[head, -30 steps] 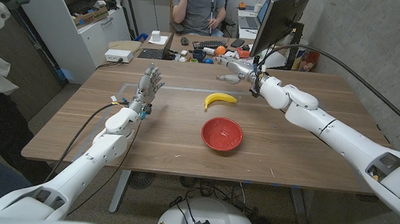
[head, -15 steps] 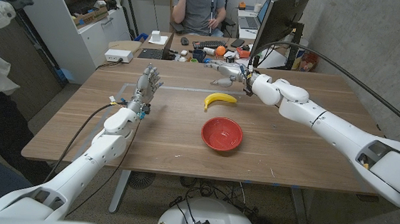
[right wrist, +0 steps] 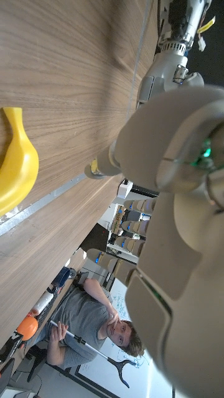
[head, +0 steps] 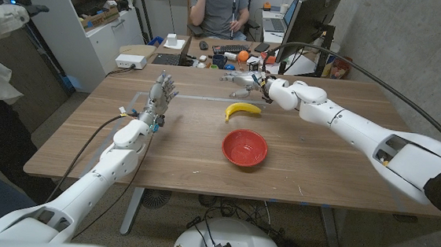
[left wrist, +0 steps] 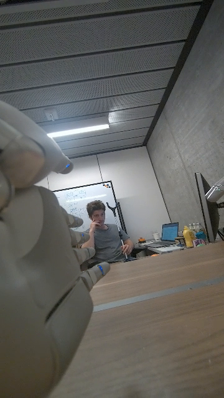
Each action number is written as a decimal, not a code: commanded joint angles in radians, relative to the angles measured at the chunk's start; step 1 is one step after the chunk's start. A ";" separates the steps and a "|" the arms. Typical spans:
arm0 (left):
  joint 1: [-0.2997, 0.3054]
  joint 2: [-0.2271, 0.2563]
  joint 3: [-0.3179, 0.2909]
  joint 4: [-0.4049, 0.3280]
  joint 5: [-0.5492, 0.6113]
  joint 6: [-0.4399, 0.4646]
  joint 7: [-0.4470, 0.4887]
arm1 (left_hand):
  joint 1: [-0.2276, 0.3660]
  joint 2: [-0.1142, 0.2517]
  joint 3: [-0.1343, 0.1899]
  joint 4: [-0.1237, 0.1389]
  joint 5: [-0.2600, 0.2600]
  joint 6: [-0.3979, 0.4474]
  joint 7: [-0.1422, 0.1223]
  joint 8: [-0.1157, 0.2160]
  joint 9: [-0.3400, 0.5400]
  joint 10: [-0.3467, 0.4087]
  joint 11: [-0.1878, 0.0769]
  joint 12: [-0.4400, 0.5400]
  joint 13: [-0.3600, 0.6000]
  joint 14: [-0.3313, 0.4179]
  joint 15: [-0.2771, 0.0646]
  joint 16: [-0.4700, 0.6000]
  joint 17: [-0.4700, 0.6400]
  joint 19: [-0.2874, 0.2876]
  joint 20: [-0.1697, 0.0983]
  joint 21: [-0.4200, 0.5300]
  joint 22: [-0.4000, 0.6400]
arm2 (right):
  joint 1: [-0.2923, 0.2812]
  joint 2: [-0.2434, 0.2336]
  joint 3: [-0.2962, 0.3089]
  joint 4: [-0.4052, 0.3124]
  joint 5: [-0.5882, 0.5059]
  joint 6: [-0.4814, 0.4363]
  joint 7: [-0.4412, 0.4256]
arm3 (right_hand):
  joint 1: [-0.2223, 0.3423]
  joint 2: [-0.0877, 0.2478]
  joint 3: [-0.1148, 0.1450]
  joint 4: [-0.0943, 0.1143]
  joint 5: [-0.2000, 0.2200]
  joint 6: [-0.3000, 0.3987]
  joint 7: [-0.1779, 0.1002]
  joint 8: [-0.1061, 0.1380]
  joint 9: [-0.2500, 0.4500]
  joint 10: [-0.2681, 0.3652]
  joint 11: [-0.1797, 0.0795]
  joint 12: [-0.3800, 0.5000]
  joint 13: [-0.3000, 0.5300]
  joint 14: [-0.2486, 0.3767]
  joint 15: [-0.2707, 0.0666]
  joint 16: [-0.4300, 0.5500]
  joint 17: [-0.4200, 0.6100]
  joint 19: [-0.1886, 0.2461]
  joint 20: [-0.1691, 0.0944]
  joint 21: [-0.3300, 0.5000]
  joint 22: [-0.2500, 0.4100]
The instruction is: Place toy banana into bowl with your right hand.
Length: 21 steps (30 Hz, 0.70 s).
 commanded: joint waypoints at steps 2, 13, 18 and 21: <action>-0.010 0.002 -0.002 0.008 0.004 0.001 0.003 | -0.004 0.068 0.000 0.001 0.003 -0.069 -0.004 0.005 0.003 -0.093 -0.002 0.007 0.004 -0.130 0.001 0.005 0.005 -0.005 0.003 -0.003 0.003 | 0.072 0.044 -0.073 0.146 -0.009 0.044 -0.020 | 0.017 -0.003 0.011 0.001 -0.001 0.011 -0.004 0.006 0.005 0.010 -0.002 0.007 0.002 0.008 -0.004 0.009 0.000 0.012 0.000 -0.003 0.001; -0.029 -0.008 0.005 0.027 0.004 -0.001 -0.007 | -0.005 0.066 -0.001 0.001 0.003 -0.069 -0.003 0.005 0.003 -0.093 -0.001 0.007 0.004 -0.131 0.000 0.005 0.005 -0.004 0.003 -0.004 0.004 | 0.082 0.011 -0.109 0.160 -0.017 0.053 0.009 | 0.034 -0.008 0.018 0.001 -0.001 0.022 -0.002 0.007 0.005 0.026 -0.003 0.010 0.002 0.024 -0.011 0.012 0.000 0.027 -0.014 -0.006 0.001; -0.033 -0.009 0.009 0.028 0.008 -0.001 -0.008 | -0.005 0.066 -0.002 0.001 0.003 -0.069 -0.004 0.005 0.003 -0.092 0.000 0.007 0.004 -0.131 -0.001 0.005 0.005 -0.004 0.002 -0.004 0.004 | 0.068 -0.014 -0.109 0.134 -0.020 0.058 0.009 | 0.042 -0.010 0.021 0.000 -0.001 0.024 0.000 0.007 0.005 0.030 -0.003 0.011 0.002 0.032 -0.013 0.013 0.000 0.036 -0.017 -0.007 0.001; -0.034 -0.008 0.011 0.024 0.009 0.003 -0.008 | -0.005 0.065 -0.002 0.002 0.003 -0.069 -0.003 0.004 0.003 -0.093 -0.001 0.007 0.004 -0.130 -0.001 0.005 0.005 -0.004 0.002 -0.004 0.004 | 0.063 -0.020 -0.115 0.128 -0.016 0.077 0.030 | 0.044 -0.012 0.022 0.001 -0.002 0.025 0.000 0.006 0.004 0.031 -0.003 0.010 0.002 0.035 -0.014 0.014 0.000 0.038 -0.021 -0.008 0.001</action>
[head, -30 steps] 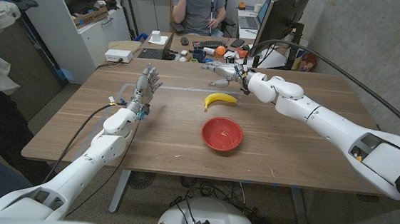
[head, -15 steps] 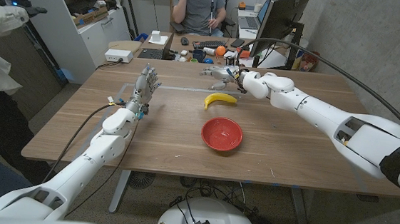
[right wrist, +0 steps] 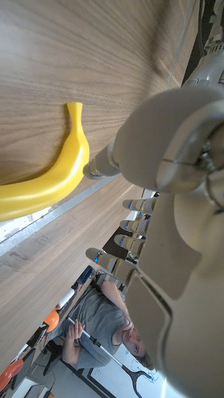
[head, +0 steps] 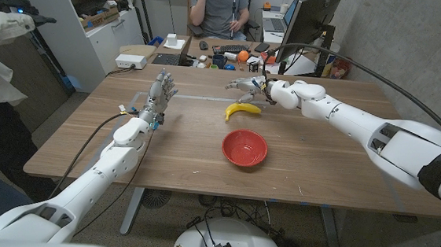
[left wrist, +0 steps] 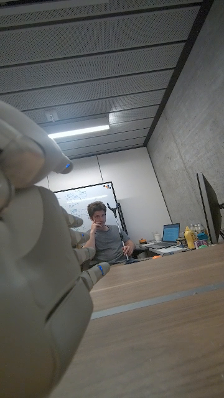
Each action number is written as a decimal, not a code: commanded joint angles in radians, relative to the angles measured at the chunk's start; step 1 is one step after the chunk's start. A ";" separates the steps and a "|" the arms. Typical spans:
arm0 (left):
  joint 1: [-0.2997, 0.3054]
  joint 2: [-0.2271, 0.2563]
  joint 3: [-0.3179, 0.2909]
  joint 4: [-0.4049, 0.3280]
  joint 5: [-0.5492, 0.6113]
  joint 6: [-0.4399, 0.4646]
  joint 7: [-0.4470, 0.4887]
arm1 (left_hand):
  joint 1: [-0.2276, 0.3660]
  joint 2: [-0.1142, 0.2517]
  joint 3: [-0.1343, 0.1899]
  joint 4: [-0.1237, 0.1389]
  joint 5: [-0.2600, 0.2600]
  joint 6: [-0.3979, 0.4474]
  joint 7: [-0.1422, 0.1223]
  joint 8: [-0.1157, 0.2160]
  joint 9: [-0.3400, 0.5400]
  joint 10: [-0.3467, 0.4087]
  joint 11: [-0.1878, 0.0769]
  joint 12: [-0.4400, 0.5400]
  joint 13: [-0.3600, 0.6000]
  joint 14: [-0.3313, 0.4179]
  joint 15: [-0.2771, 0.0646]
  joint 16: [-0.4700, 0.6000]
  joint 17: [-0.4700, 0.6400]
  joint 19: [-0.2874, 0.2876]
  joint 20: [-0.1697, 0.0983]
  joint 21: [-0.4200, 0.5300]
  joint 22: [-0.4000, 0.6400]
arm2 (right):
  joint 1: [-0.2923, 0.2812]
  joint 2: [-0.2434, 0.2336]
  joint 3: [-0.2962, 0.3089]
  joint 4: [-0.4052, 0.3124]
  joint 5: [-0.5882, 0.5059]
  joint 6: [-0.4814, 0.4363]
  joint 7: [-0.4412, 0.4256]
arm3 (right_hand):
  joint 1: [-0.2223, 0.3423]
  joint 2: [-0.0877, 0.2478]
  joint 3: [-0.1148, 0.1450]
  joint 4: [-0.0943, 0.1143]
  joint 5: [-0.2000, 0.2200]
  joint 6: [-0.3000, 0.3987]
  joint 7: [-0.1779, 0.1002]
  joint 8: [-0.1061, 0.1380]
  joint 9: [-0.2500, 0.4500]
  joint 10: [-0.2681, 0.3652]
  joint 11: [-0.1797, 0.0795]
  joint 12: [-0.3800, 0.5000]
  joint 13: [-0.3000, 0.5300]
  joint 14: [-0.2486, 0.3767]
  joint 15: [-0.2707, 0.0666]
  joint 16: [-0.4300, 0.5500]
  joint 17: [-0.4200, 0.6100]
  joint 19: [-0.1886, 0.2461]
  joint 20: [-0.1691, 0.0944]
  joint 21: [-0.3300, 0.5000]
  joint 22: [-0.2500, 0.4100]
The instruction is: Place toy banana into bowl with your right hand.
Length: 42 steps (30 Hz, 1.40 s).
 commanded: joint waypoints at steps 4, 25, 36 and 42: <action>-0.012 -0.003 0.009 0.001 0.008 0.001 -0.003 | -0.005 0.065 -0.003 0.002 0.003 -0.069 -0.003 0.005 0.003 -0.093 -0.001 0.007 0.004 -0.130 -0.002 0.005 0.005 -0.004 0.001 -0.001 0.004 | -0.005 -0.024 -0.036 -0.002 -0.017 0.038 0.042 | 0.012 -0.006 0.007 0.000 -0.002 0.009 -0.004 0.005 0.004 0.008 -0.004 0.002 0.002 0.009 -0.005 0.007 0.000 0.013 -0.005 -0.002 0.001; -0.001 0.000 0.000 -0.006 0.003 -0.002 0.004 | -0.007 0.063 -0.007 0.002 0.003 -0.069 -0.003 0.004 0.003 -0.093 -0.002 0.007 0.004 -0.131 -0.002 0.004 0.005 -0.003 0.002 -0.002 0.004 | 0.047 0.040 -0.093 0.086 -0.040 0.101 0.084 | 0.148 0.008 0.091 -0.009 0.005 0.010 -0.030 0.003 0.005 0.039 -0.031 0.005 0.005 0.080 -0.035 0.020 0.013 0.076 -0.032 -0.021 0.001; -0.010 0.001 0.002 0.007 0.005 0.001 0.000 | -0.007 0.063 -0.008 0.002 0.003 -0.068 -0.004 0.005 0.003 -0.092 -0.002 0.007 0.004 -0.130 -0.003 0.004 0.005 -0.002 0.002 -0.003 0.004 | 0.090 0.097 -0.134 0.155 -0.031 0.109 0.171 | 0.296 0.013 0.210 -0.011 0.048 0.095 -0.044 0.021 0.005 0.129 -0.063 0.024 0.008 0.193 -0.077 0.041 0.025 0.161 -0.081 -0.032 0.005; -0.023 -0.004 0.008 0.022 0.003 0.002 -0.015 | -0.007 0.063 -0.009 0.002 0.003 -0.067 -0.004 0.005 0.003 -0.092 -0.001 0.007 0.004 -0.130 -0.003 0.004 0.005 -0.001 0.002 -0.004 0.004 | 0.092 0.101 -0.135 0.174 -0.024 0.116 0.119 | 0.345 -0.019 0.260 -0.002 0.046 0.175 -0.031 0.041 0.015 0.233 -0.075 0.058 0.017 0.345 -0.130 0.073 0.048 0.323 -0.133 0.028 0.017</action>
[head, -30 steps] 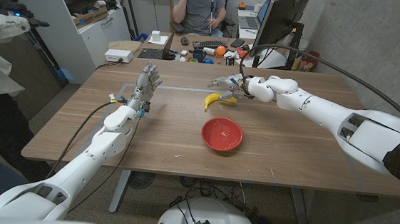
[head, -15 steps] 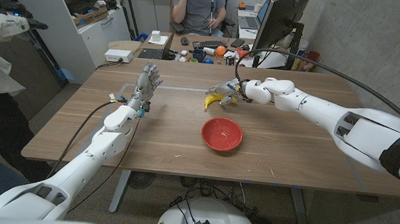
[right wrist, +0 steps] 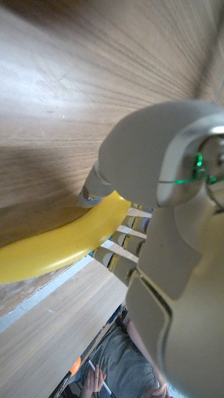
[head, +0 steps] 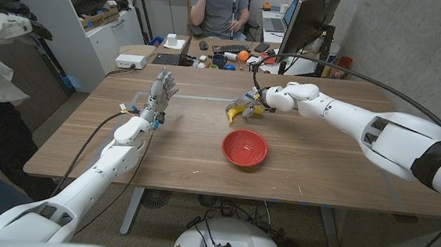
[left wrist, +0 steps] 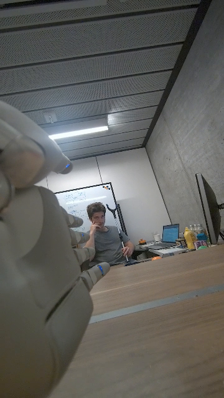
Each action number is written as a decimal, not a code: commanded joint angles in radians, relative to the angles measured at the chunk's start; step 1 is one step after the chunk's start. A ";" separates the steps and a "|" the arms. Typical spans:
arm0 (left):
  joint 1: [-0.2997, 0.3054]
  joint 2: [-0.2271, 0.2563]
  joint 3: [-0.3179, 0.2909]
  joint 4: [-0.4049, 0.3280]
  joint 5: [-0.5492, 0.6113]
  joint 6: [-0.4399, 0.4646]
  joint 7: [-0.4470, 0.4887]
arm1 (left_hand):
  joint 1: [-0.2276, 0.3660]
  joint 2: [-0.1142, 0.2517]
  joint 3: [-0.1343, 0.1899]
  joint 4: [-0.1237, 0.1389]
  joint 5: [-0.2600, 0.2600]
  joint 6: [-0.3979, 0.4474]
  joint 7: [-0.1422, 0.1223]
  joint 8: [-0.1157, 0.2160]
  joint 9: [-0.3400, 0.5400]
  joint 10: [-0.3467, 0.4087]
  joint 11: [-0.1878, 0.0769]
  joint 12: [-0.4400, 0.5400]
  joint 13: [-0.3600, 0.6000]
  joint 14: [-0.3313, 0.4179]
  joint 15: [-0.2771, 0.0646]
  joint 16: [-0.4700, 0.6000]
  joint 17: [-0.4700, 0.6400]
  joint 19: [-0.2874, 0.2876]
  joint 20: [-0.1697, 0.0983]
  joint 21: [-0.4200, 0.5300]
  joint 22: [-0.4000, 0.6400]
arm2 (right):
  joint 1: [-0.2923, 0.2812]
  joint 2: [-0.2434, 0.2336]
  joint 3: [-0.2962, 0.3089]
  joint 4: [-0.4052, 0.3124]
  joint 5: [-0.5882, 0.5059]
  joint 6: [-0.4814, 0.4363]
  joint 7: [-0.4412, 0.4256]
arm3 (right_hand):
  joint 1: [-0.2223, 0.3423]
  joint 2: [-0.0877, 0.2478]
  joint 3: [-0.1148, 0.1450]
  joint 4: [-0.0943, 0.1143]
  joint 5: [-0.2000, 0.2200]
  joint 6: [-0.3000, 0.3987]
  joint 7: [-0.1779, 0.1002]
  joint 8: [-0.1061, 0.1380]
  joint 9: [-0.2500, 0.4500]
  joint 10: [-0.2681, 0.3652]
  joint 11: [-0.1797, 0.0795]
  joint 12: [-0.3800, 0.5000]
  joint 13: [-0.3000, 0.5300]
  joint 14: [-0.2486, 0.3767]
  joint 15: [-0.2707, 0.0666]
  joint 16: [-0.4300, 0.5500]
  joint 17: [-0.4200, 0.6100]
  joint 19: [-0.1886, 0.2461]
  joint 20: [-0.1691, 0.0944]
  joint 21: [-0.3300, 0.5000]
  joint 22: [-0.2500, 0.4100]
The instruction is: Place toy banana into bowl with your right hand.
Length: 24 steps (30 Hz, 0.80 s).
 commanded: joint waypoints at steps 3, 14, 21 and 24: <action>-0.022 -0.006 0.008 0.026 0.001 0.001 -0.019 | -0.005 0.061 -0.005 -0.002 0.003 -0.067 -0.004 0.005 0.003 -0.092 -0.002 0.007 0.004 -0.130 -0.003 0.004 0.005 -0.002 0.003 -0.005 0.004 | 0.018 0.030 -0.023 0.057 0.010 0.021 -0.065 | 0.019 -0.047 0.030 0.019 -0.056 0.134 0.025 0.037 0.016 0.203 0.004 0.095 0.028 0.221 -0.118 0.058 0.058 0.230 -0.064 0.104 0.011; -0.029 -0.003 0.012 0.033 -0.002 0.011 -0.034 | -0.006 0.061 -0.007 -0.002 0.003 -0.070 -0.005 0.004 0.003 -0.096 -0.002 0.006 0.004 -0.134 -0.003 0.002 0.005 -0.005 0.003 -0.007 0.004 | -0.002 0.006 -0.007 0.030 0.009 0.029 -0.177 | 0.096 0.080 -0.241 0.032 -0.069 0.573 0.089 0.218 0.072 0.562 0.023 0.408 0.178 0.633 -0.168 0.359 0.358 0.451 -0.114 0.313 0.034; -0.028 -0.001 0.012 0.029 -0.002 0.010 -0.033 | -0.007 0.061 -0.008 -0.002 0.003 -0.071 -0.006 0.003 0.003 -0.098 -0.003 0.005 0.004 -0.137 -0.002 0.001 0.005 -0.006 0.003 -0.008 0.004 | -0.001 0.010 0.000 0.042 0.020 0.048 -0.189 | 0.117 0.090 -0.263 0.035 -0.070 0.620 0.095 0.244 0.081 0.607 0.022 0.453 0.204 0.690 -0.171 0.379 0.377 0.487 -0.131 0.359 0.036; -0.027 -0.001 0.012 0.025 0.000 0.011 -0.029 | -0.007 0.060 -0.008 -0.002 0.003 -0.071 -0.006 0.003 0.003 -0.099 -0.003 0.005 0.004 -0.137 -0.003 0.001 0.005 -0.006 0.002 -0.008 0.004 | -0.003 0.002 0.007 0.037 0.015 0.060 -0.232 | 0.121 0.091 -0.265 0.035 -0.070 0.627 0.099 0.248 0.083 0.611 0.028 0.460 0.209 0.697 -0.169 0.379 0.379 0.485 -0.141 0.365 0.036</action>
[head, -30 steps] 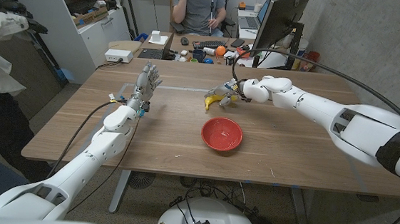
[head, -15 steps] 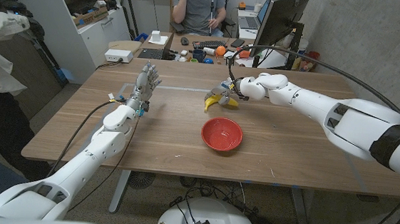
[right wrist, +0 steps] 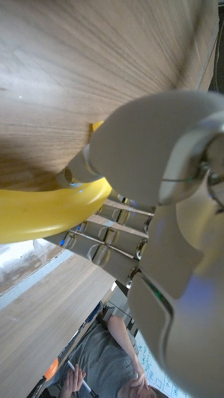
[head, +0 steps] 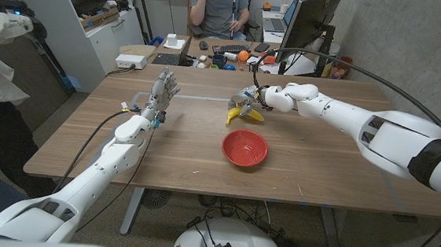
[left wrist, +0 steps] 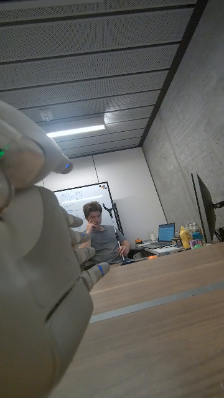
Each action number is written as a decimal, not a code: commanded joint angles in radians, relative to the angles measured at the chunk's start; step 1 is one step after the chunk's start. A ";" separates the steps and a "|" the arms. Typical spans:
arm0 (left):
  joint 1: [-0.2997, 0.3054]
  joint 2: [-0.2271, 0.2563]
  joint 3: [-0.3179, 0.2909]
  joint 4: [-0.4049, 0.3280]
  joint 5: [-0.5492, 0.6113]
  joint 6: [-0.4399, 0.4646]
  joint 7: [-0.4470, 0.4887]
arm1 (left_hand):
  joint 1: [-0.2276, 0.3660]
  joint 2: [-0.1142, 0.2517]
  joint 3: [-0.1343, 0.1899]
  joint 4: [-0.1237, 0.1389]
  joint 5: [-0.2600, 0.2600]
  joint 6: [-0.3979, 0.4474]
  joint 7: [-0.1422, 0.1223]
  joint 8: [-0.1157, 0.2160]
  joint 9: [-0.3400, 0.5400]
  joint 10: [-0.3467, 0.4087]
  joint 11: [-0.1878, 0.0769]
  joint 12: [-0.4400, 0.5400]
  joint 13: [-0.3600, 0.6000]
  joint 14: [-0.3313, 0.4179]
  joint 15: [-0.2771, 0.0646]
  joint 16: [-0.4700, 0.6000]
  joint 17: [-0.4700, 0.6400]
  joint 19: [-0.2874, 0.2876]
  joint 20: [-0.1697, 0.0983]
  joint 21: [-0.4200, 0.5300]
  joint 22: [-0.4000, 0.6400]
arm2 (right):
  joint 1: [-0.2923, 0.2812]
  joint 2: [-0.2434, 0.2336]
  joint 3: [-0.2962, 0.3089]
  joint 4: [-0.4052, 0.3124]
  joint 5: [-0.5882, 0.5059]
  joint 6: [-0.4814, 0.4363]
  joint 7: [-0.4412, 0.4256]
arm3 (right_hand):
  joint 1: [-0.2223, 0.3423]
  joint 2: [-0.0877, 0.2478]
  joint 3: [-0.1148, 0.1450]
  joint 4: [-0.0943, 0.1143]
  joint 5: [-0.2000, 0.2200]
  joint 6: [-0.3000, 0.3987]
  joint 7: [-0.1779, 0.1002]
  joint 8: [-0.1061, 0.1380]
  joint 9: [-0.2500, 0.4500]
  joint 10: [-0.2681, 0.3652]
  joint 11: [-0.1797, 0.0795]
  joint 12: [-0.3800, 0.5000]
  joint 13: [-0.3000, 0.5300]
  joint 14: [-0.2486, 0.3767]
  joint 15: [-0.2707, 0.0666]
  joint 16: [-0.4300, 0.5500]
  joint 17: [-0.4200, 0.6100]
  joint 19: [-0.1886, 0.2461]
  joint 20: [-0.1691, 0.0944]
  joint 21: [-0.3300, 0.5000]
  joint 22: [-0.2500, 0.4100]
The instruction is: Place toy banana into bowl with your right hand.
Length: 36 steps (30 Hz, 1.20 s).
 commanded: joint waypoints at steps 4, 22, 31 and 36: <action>-0.003 0.001 0.003 0.000 0.000 0.005 -0.002 | -0.007 0.060 -0.006 0.002 0.003 -0.071 -0.005 0.003 0.003 -0.099 -0.003 0.005 0.004 -0.137 -0.002 0.001 0.005 -0.006 0.003 -0.002 0.004 | -0.009 -0.024 0.025 -0.024 -0.005 0.026 -0.117 | 0.115 0.134 -0.008 0.002 0.000 0.133 0.017 0.017 0.007 0.091 -0.021 0.036 0.015 0.125 -0.198 0.011 0.009 0.009 -0.042 0.016 0.003; 0.000 0.000 0.005 -0.005 -0.001 0.001 -0.008 | -0.008 0.060 -0.008 0.002 0.004 -0.072 -0.003 0.003 0.003 -0.098 -0.001 0.005 0.004 -0.137 -0.002 0.001 0.005 -0.006 0.002 -0.003 0.004 | -0.031 -0.069 0.090 -0.131 0.012 -0.018 -0.112 | 0.123 0.131 -0.014 0.004 0.000 0.155 0.023 0.031 0.012 0.107 -0.015 0.051 0.020 0.144 -0.196 0.008 0.018 0.019 -0.039 0.041 0.001; 0.003 0.001 0.005 -0.011 -0.001 -0.001 -0.010 | -0.008 0.060 -0.009 0.002 0.004 -0.071 -0.003 0.004 0.003 -0.099 -0.002 0.005 0.004 -0.138 -0.001 0.001 0.005 -0.006 0.003 -0.004 0.004 | -0.054 -0.096 0.130 -0.198 0.010 -0.047 -0.124 | 0.126 0.129 -0.016 0.004 0.001 0.157 0.023 0.034 0.014 0.112 -0.013 0.053 0.018 0.148 -0.194 0.005 0.021 0.019 -0.036 0.050 0.000; 0.008 0.003 0.004 -0.020 0.001 -0.002 -0.003 | -0.008 0.060 -0.010 0.002 0.004 -0.072 -0.003 0.003 0.003 -0.098 -0.002 0.006 0.004 -0.138 -0.001 0.001 0.005 -0.006 0.003 -0.004 0.004 | -0.067 -0.111 0.151 -0.230 0.014 -0.054 -0.127 | 0.127 0.128 -0.017 0.004 0.001 0.159 0.024 0.036 0.015 0.113 -0.011 0.054 0.017 0.150 -0.194 0.003 0.021 0.019 -0.035 0.054 -0.001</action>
